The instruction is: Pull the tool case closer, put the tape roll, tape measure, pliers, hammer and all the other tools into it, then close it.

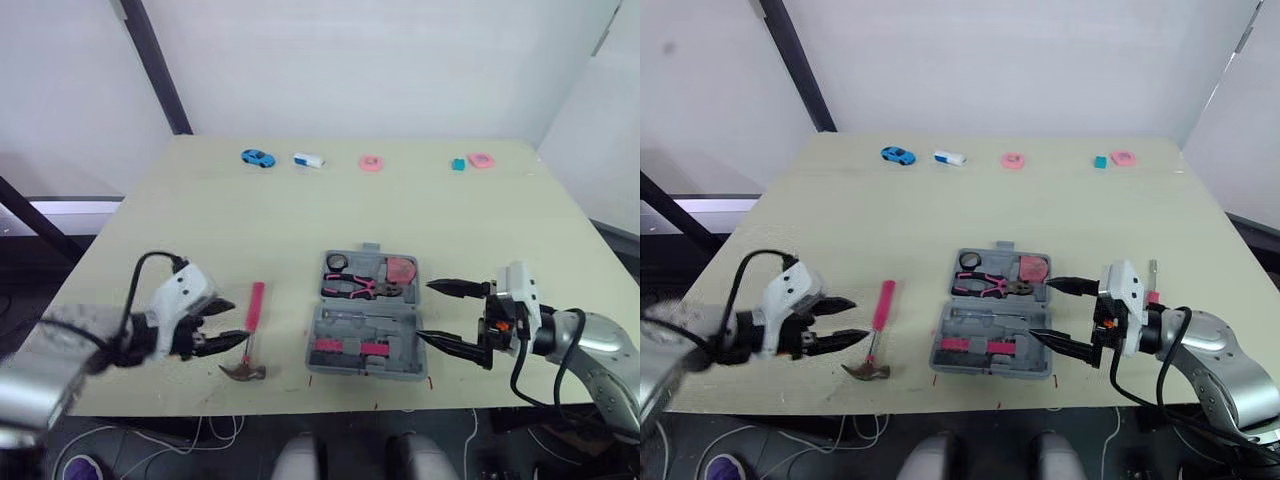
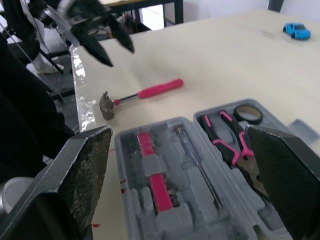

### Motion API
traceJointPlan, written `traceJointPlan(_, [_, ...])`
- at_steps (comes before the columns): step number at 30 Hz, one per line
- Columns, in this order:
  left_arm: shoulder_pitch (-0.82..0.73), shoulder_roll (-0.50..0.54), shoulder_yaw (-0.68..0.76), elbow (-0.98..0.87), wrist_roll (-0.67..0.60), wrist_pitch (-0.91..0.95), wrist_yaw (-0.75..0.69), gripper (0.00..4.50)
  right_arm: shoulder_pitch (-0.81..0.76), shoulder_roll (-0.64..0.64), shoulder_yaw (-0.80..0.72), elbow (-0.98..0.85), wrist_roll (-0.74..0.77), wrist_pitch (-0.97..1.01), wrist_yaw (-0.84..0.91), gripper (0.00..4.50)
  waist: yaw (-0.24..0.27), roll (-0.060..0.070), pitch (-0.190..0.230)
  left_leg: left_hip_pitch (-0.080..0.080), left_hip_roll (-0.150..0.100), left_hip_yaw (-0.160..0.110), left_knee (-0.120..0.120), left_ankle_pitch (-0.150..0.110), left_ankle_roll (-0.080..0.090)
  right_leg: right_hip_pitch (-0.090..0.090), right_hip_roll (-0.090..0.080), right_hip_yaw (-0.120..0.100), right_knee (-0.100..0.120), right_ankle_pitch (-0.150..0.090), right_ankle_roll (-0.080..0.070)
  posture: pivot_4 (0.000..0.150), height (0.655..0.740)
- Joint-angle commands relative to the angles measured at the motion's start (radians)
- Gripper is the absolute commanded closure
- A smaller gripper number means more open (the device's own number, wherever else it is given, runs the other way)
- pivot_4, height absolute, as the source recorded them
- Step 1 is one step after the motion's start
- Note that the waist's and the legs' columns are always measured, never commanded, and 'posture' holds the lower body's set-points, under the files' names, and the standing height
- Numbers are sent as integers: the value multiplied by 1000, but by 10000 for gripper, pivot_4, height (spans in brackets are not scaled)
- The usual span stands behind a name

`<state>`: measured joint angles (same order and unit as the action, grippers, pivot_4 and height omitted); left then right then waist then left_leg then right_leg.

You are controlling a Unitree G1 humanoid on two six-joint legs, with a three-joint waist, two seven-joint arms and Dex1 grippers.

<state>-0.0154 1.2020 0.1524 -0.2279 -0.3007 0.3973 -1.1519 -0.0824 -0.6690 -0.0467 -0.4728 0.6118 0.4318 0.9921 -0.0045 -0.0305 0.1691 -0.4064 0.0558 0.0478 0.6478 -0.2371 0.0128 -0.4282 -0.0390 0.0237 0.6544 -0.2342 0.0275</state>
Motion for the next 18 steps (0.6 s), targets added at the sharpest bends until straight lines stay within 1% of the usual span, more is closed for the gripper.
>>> traceJointPlan(1, [-189,56,-183,249,222,-481,-174,12544,-6,2,-14,-54,25,4,-21,0,1,1,0,-5,-1,1,0,0,0,-4,0,-1,0,0,0,1500,7400])
traceJointPlan(3, [-307,40,-261,363,304,-680,-214,12544,-2,4,-14,-63,29,9,-31,0,6,1,0,-12,-2,2,2,0,0,-9,3,-4,0,1,-1,1500,7400])
traceJointPlan(6, [-468,-5,-374,513,418,-969,-251,12544,4,3,-11,-70,30,10,-38,0,18,1,0,-13,-1,2,2,0,0,-9,5,-4,0,1,0,1500,7400])
traceJointPlan(8, [-544,-35,-436,576,480,-1102,-263,12544,4,3,-10,-71,30,12,-41,0,18,1,0,-13,-1,2,2,0,0,-9,5,-4,-1,2,3,1500,7400])
traceJointPlan(12, [-659,-113,-535,679,528,-1291,-289,12544,3,0,-13,-74,34,18,-45,0,19,0,0,-14,-1,1,5,0,0,-9,6,-4,0,2,4,1500,7400])
traceJointPlan(15, [-697,-152,-581,723,525,-1366,-297,12544,3,-7,-17,-75,40,25,-41,0,15,0,0,-14,-1,1,8,0,0,-8,6,-4,3,3,5,1500,7400])
traceJointPlan(18, [-727,-200,-630,756,549,-1425,-293,12544,1,-19,-24,-67,44,28,-32,0,16,0,0,-12,-1,1,8,0,0,-7,6,-3,6,3,5,1500,7400])
